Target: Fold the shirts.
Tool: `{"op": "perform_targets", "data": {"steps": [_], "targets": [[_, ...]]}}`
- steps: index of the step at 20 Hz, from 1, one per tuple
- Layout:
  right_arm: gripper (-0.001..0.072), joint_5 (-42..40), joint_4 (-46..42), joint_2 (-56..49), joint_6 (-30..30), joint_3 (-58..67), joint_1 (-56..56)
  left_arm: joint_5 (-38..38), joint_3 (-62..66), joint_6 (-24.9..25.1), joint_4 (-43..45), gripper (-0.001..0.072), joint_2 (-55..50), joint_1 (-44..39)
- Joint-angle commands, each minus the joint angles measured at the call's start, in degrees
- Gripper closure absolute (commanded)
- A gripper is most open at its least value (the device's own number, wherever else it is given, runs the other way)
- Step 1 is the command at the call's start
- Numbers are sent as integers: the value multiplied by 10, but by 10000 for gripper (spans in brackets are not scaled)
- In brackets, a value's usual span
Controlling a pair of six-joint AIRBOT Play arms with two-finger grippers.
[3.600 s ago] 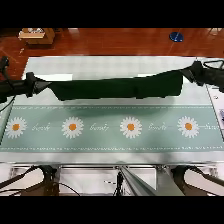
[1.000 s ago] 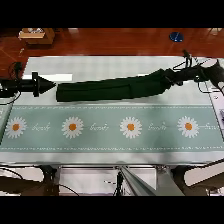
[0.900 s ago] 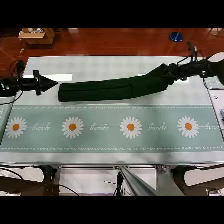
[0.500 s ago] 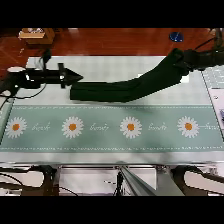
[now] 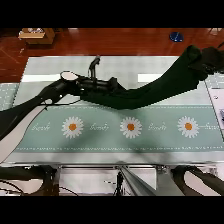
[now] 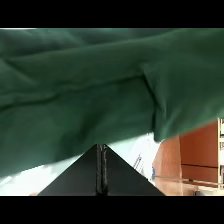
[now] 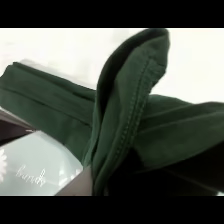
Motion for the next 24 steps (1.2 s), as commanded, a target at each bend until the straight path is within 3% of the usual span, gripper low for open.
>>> {"op": "perform_targets", "data": {"steps": [1,9,11,18,21,24], "targets": [[687,38,-6,25,31,0,0,57,1,3,-44,683,-16,-52],[687,50,-6,43,55,0,0,27,2,23,-128,683,-101,-95],[687,50,-6,44,55,0,0,10,2,50,-174,684,-118,-113],[687,46,-22,44,54,0,0,-38,71,52,-235,683,-189,-184],[687,46,-47,44,53,0,0,-41,68,52,-209,687,-180,-136],[687,46,-49,43,52,0,0,-40,33,46,-117,688,-123,-24]]}}
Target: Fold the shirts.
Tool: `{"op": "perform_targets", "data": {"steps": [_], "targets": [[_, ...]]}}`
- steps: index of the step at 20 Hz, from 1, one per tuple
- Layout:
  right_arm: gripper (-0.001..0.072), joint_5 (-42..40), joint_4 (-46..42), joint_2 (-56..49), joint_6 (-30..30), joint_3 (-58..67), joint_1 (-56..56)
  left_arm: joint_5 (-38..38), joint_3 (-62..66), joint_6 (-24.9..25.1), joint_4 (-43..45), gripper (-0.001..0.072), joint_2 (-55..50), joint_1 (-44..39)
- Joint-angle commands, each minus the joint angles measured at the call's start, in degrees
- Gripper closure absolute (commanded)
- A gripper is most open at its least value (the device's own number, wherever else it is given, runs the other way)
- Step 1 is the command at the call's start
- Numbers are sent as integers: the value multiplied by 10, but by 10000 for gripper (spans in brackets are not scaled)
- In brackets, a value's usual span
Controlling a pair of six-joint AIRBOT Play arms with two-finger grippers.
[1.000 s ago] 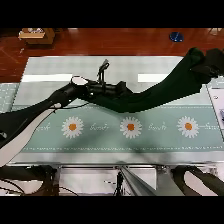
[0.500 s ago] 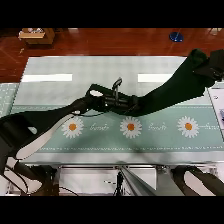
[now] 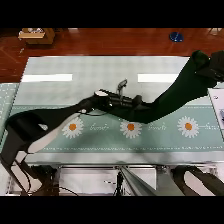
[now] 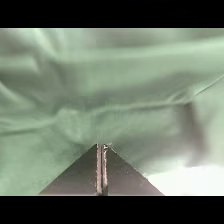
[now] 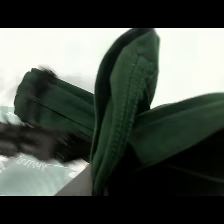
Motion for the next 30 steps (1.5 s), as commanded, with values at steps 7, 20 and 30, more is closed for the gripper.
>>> {"op": "perform_targets", "data": {"steps": [7,20,30], "targets": [[688,-17,-112,-48,6,0,151,-21,-146,-53,303,688,318,404],[687,-297,-109,-288,100,0,388,-145,-147,-53,328,685,523,685],[333,-425,5,-374,105,0,461,-152,-147,-53,330,685,522,666]]}}
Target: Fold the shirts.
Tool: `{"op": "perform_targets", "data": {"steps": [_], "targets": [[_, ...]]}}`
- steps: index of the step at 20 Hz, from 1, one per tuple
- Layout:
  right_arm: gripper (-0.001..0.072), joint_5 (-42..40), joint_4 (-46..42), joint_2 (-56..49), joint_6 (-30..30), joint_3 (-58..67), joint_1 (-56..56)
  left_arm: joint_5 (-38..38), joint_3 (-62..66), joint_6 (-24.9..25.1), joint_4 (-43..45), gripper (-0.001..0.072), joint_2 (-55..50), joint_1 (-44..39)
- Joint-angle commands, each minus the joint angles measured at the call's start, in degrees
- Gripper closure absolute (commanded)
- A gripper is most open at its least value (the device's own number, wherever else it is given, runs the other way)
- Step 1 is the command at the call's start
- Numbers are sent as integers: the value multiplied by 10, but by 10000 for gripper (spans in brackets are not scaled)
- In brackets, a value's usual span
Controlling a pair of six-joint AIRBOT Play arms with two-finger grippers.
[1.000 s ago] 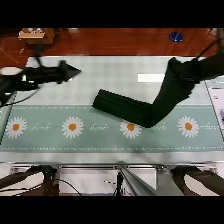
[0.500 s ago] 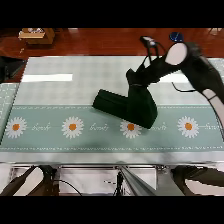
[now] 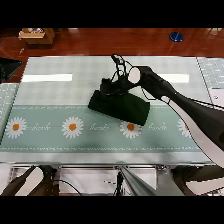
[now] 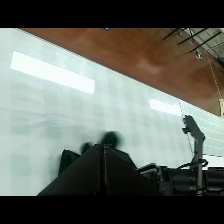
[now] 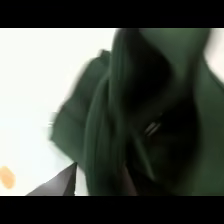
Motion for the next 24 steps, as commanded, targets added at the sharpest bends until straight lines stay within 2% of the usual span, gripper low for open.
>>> {"op": "perform_targets", "data": {"steps": [1,3,5,7,8,9,11,12,15,20,22,24], "targets": [[333,-2,25,-2,-14,0,7,-2,0,1,4,685,0,-4],[333,84,-10,27,-46,0,-14,0,0,1,4,685,0,-4],[333,199,-134,71,-47,0,-45,0,0,2,4,685,0,-4],[330,298,-293,122,-47,0,-85,0,0,2,4,684,0,-4],[279,329,-336,143,-47,0,-116,-1,0,2,4,684,0,-4],[259,348,-337,165,-46,-7,-160,-1,0,2,4,684,0,-4],[207,351,-263,207,-45,-60,-256,-2,0,2,4,684,0,-4],[127,349,-205,225,-46,-105,-301,-2,0,2,4,684,0,-4],[123,302,-38,269,-83,-263,-380,-2,0,2,4,684,0,-4],[124,96,235,284,-156,-460,-390,-3,0,2,4,683,0,-4],[125,56,280,284,-176,-493,-390,-3,0,2,4,684,0,-4],[126,39,280,277,-181,-502,-390,-3,0,2,4,684,0,-4]]}}
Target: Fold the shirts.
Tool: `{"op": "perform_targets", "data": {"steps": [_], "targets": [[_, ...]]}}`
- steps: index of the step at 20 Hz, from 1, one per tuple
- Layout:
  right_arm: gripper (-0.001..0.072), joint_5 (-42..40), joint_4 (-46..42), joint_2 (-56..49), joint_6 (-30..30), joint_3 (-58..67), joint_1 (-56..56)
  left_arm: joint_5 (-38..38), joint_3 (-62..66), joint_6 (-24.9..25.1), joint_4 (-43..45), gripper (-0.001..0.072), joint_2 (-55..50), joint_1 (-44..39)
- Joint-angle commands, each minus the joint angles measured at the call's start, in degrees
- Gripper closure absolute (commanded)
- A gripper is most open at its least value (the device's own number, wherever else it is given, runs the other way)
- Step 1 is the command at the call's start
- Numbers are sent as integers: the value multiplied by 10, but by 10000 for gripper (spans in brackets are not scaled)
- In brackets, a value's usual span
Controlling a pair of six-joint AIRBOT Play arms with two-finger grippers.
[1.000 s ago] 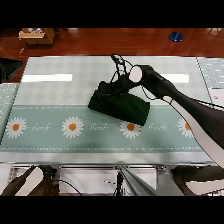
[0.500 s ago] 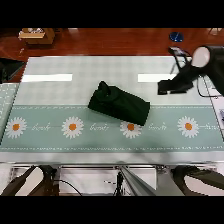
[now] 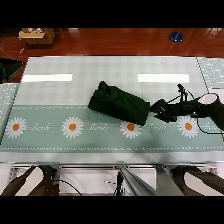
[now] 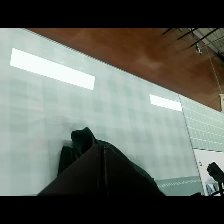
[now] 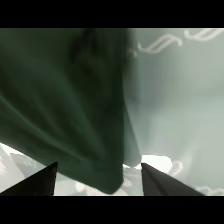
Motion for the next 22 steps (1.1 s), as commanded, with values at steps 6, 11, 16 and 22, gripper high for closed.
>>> {"op": "perform_targets", "data": {"steps": [6,11,16,22], "targets": [[191,-136,134,-82,-37,-44,75,0,0,-2,0,684,1,0],[686,-176,269,-81,-167,-9,118,1,0,-1,0,684,0,0],[687,-44,160,31,-86,149,-2,7,0,0,0,684,0,0],[687,187,-99,153,87,309,-234,18,0,0,0,684,0,0]]}}
